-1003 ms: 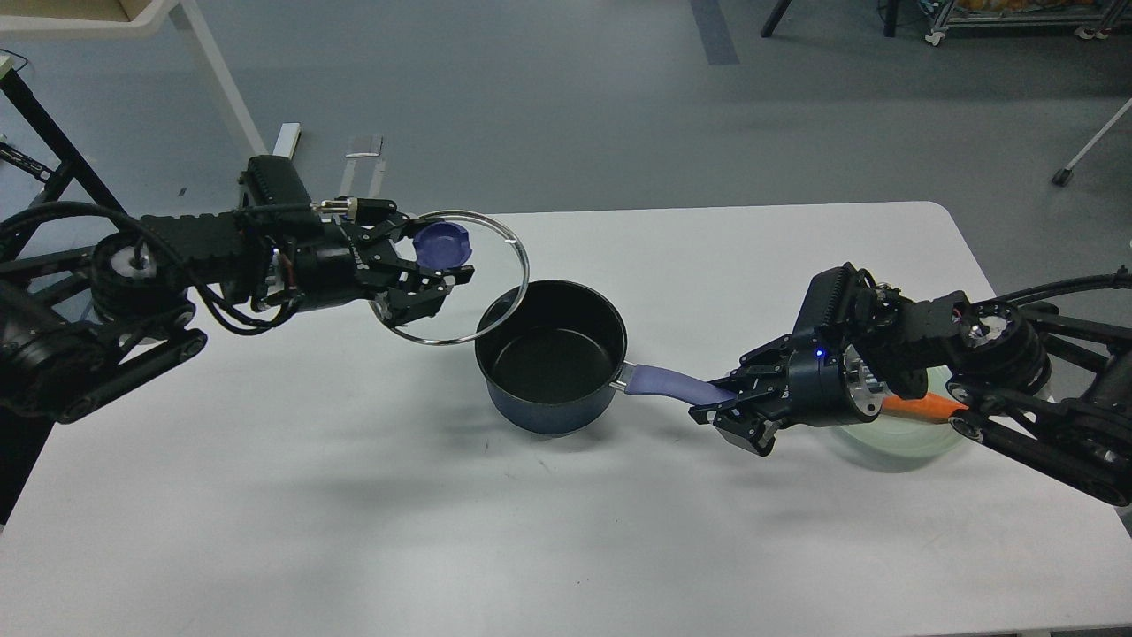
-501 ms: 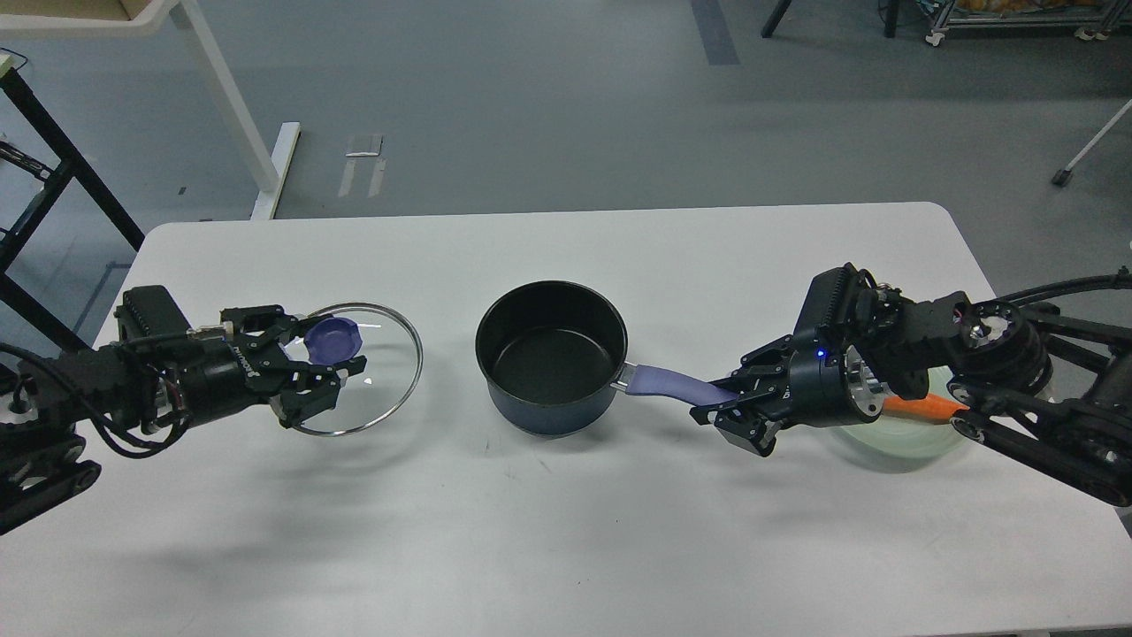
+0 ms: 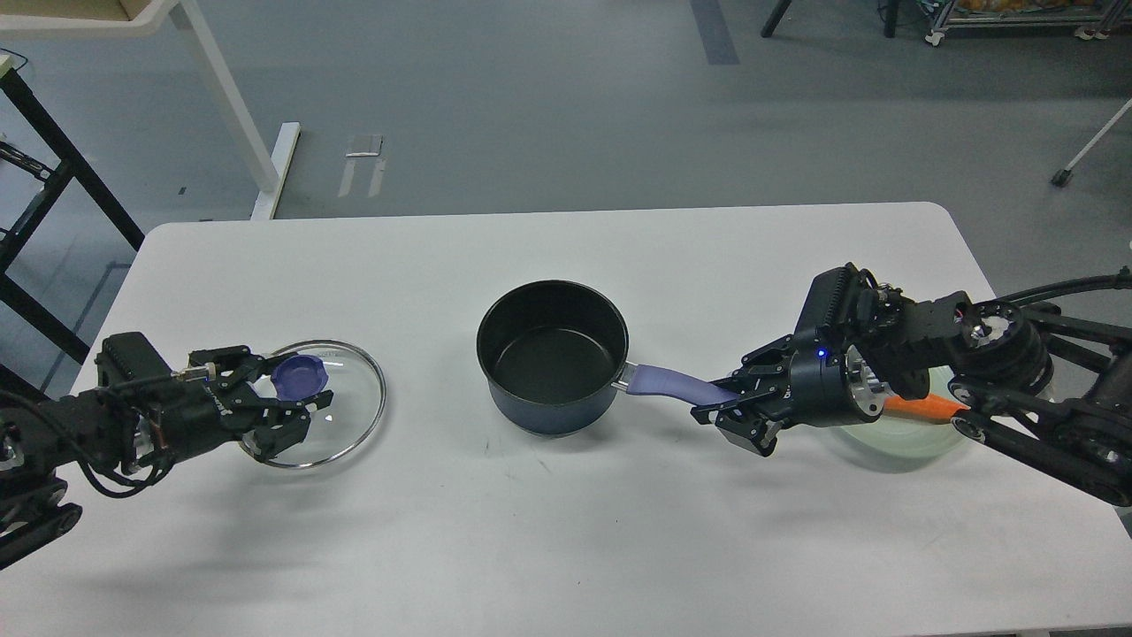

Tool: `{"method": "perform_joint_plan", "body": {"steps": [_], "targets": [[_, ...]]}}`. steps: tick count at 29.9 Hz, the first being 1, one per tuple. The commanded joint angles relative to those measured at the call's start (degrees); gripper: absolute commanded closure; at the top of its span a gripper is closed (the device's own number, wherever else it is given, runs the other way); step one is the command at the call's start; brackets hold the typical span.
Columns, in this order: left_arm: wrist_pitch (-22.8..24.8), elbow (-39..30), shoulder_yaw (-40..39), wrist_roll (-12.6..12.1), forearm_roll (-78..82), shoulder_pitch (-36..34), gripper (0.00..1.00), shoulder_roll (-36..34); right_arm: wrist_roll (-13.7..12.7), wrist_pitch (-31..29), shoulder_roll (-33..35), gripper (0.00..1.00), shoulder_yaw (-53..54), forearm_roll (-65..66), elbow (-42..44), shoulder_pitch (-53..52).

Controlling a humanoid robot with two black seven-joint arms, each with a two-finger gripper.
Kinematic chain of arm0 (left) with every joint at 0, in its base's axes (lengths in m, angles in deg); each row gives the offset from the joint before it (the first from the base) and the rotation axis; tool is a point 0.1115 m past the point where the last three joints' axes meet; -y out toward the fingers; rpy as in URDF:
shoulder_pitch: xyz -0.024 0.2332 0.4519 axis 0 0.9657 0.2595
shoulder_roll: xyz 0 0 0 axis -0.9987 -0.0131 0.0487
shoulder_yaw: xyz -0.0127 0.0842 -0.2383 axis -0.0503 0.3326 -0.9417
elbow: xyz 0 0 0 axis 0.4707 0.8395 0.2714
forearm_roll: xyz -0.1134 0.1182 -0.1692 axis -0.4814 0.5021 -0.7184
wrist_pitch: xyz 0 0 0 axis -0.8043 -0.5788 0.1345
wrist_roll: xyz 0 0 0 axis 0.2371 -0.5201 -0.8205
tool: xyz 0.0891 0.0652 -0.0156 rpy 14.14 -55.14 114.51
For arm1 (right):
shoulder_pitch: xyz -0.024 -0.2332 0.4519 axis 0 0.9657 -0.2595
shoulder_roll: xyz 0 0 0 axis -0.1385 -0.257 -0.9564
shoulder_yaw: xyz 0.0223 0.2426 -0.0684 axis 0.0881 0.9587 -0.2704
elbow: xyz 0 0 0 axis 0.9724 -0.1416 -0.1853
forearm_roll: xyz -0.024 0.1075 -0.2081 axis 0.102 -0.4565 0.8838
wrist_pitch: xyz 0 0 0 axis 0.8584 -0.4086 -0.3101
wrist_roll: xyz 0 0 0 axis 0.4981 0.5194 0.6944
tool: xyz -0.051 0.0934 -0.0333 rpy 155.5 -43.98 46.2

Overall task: Open pot lid
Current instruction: 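Lift the glass lid off the pot and carry it toward the robot, then set the glass lid on the table and release it with the left gripper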

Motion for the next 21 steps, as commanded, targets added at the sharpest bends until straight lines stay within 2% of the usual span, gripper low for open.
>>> {"method": "perform_joint_plan", "body": {"steps": [1, 11, 15, 21], "targets": [[0.01, 0.70, -0.04, -0.01, -0.08, 0.53, 0.45, 0.60, 0.00, 0.06, -0.01, 0.76, 0.00, 0.00, 0.00, 0.00], [0.01, 3.07, -0.04, -0.01, -0.17, 1.41, 0.38, 2.98, 0.00, 0.07, 0.08, 0.76, 0.00, 0.00, 0.00, 0.00], [0.01, 3.07, -0.04, -0.01, -0.26, 1.41, 0.17, 2.98, 0.00, 0.07, -0.01, 0.76, 0.00, 0.00, 0.00, 0.00], [0.18, 2.99, -0.04, -0.01, -0.34, 1.41, 0.07, 2.98, 0.00, 0.07, -0.01, 0.76, 0.00, 0.00, 0.00, 0.00]]}}
